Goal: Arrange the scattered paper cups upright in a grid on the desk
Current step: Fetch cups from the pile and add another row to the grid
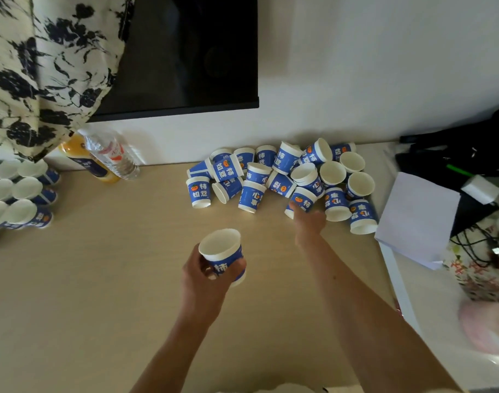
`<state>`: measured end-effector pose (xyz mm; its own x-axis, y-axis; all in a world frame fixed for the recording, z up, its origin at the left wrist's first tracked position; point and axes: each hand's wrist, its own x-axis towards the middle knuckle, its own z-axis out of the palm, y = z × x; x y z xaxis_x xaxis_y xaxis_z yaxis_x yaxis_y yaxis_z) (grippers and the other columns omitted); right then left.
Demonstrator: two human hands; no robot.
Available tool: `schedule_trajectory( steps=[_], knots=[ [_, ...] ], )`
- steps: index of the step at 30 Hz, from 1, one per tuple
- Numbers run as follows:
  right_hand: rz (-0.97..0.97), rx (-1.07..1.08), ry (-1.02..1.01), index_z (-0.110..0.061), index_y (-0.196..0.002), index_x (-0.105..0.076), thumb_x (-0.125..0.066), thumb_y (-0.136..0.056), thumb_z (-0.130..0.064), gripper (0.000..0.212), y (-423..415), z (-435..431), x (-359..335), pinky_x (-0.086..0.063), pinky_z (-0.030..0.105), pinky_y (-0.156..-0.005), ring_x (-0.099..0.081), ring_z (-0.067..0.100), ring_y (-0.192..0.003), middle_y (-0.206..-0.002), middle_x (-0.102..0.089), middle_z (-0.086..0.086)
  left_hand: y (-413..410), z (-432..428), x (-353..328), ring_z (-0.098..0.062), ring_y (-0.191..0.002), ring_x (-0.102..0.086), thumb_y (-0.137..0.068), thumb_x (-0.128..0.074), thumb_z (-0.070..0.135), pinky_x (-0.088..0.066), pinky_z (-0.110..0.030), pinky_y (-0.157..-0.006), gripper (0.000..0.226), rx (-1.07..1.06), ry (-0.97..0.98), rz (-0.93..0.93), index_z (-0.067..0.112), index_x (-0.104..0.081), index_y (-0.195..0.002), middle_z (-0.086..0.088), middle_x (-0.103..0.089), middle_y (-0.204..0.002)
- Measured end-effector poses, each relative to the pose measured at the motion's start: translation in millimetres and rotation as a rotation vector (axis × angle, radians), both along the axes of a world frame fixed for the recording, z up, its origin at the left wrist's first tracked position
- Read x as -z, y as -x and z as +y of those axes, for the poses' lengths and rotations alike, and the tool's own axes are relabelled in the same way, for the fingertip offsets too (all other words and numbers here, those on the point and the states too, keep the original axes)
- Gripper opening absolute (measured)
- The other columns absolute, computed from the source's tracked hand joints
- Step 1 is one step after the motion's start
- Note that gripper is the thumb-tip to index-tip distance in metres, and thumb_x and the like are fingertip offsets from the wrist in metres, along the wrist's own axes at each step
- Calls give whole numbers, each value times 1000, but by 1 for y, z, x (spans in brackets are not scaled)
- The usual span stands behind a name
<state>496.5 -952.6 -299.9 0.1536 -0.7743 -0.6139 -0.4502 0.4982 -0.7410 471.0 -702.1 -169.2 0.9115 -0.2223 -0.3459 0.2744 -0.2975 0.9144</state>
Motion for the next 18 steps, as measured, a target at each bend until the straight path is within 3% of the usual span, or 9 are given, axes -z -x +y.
schedule_trajectory(
  steps=[4,11,14,18],
  knots=[
    [49,22,10,-3,-147,-29,-88,-70,-48,107,-21,-9,11,-51,47,-101,-56,34,-126,-142,-48,17,6,11,-1,-4,-90,-69,-67,-90,7,-52,-14,-71,55,31,-43,-62,32,-65,-109,15,-74,-98],
    [62,-22,68,-2,-150,-26,-83,-82,-34,94,-10,-12,9,-48,41,-100,-54,33,-130,-146,-47,17,16,16,-3,-4,-89,-69,-68,-89,4,-52,-13,-72,53,33,-73,-107,29,-65,-109,16,-74,-98],
    [-10,4,26,-7,-147,-34,-84,-81,-28,86,4,-3,3,-49,32,-88,-58,27,-122,-140,-52,13,23,12,-4,-1,-87,-68,-69,-88,2,-51,-12,-71,53,42,-71,-106,28,-64,-109,17,-73,-98],
    [-71,-39,-13,-6,-132,-50,-87,-75,-29,71,20,19,-1,-49,26,-69,-63,20,-90,-122,-62,8,29,16,-4,-4,-90,-69,-70,-89,4,-52,-13,-70,55,17,-56,-96,28,-64,-112,14,-74,-100]
  ],
)
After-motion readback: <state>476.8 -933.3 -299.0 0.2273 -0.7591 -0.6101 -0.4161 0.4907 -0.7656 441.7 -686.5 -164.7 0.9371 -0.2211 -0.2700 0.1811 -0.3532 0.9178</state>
